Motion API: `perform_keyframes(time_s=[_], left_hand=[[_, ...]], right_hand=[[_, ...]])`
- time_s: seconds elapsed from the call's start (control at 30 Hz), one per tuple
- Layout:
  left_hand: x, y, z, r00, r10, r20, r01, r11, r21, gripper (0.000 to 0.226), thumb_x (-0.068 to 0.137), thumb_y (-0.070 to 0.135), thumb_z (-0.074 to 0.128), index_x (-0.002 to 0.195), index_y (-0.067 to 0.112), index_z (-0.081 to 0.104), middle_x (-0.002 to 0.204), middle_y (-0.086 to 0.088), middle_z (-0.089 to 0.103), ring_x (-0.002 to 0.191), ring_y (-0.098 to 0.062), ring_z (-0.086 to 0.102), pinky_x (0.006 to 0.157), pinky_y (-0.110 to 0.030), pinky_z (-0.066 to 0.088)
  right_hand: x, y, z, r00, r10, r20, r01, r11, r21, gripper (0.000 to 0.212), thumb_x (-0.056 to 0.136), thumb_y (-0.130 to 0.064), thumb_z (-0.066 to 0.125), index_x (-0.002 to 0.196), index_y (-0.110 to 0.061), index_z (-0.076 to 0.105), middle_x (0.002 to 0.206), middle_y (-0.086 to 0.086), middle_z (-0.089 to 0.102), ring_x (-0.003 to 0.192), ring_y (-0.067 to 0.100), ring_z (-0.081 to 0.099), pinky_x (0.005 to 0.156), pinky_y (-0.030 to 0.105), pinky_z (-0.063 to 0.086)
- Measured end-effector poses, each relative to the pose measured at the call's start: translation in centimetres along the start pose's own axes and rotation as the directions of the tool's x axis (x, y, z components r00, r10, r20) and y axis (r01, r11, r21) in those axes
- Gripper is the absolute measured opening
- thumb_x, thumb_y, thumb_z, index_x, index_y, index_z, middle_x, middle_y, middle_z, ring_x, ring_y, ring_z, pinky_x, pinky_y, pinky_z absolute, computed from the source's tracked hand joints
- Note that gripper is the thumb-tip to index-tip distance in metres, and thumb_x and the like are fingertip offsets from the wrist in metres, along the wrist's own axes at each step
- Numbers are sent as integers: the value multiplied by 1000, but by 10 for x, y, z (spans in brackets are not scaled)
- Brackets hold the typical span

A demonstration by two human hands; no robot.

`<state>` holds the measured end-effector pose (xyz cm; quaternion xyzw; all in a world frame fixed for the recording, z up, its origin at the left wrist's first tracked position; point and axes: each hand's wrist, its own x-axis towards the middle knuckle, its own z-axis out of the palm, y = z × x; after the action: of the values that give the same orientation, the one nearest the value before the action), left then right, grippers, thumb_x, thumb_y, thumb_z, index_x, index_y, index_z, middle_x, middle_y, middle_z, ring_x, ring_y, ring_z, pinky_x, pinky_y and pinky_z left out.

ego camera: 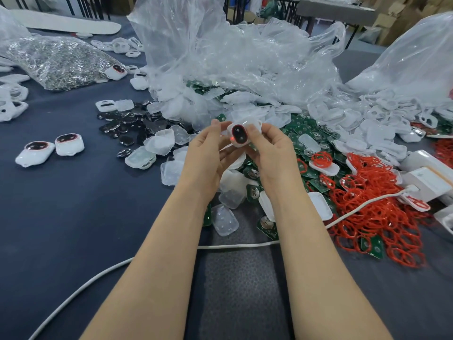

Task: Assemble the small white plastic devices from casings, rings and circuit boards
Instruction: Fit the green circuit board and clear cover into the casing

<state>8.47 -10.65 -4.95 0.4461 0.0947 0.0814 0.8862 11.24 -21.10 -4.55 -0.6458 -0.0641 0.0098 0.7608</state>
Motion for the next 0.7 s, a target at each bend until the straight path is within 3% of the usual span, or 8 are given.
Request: perform_keyframes(time_s=[0.17,0.33,0.47,0.57,0.7], left_hand=[[-2,-3,1,998,53,42,-57,994,96,4,92,11,62,92,10,65,82,-4,74,80,-15,71,74,-21,56],[-4,-8,1,975,218,41,-217,895,390,12,89,6,65,92,17,63,84,-6,72,82,-20,69,88,-34,56],[-5,-9,0,970,241,17,-226,878,423,11,91,7,63,94,17,63,88,-8,73,84,-22,70,87,-35,56],[-4,-8,-1,968,252,4,-227,864,450,11,91,8,63,100,15,63,94,-10,73,90,-25,71,87,-35,56],[-5,-8,2,959,274,69,-271,821,502,17,92,8,62,103,22,64,93,-1,72,82,-11,69,78,-26,56]], right_hand=[[0,1,-2,997,75,2,-75,997,34,13,96,-18,56,88,-13,65,86,7,68,85,18,62,90,34,52],[1,3,-2,999,31,-42,-32,999,-20,12,95,-13,56,93,-2,61,87,16,63,84,25,58,89,43,49],[1,4,0,999,43,-33,-44,998,-52,13,95,-15,57,93,-3,63,85,14,65,82,25,58,87,43,49],[1,5,2,999,42,-18,-44,993,-107,24,94,-22,58,104,-1,64,95,18,68,84,27,62,90,46,51],[2,4,2,999,-50,-19,45,975,-216,11,91,-21,62,101,-17,65,104,17,68,99,34,64,90,50,52]])
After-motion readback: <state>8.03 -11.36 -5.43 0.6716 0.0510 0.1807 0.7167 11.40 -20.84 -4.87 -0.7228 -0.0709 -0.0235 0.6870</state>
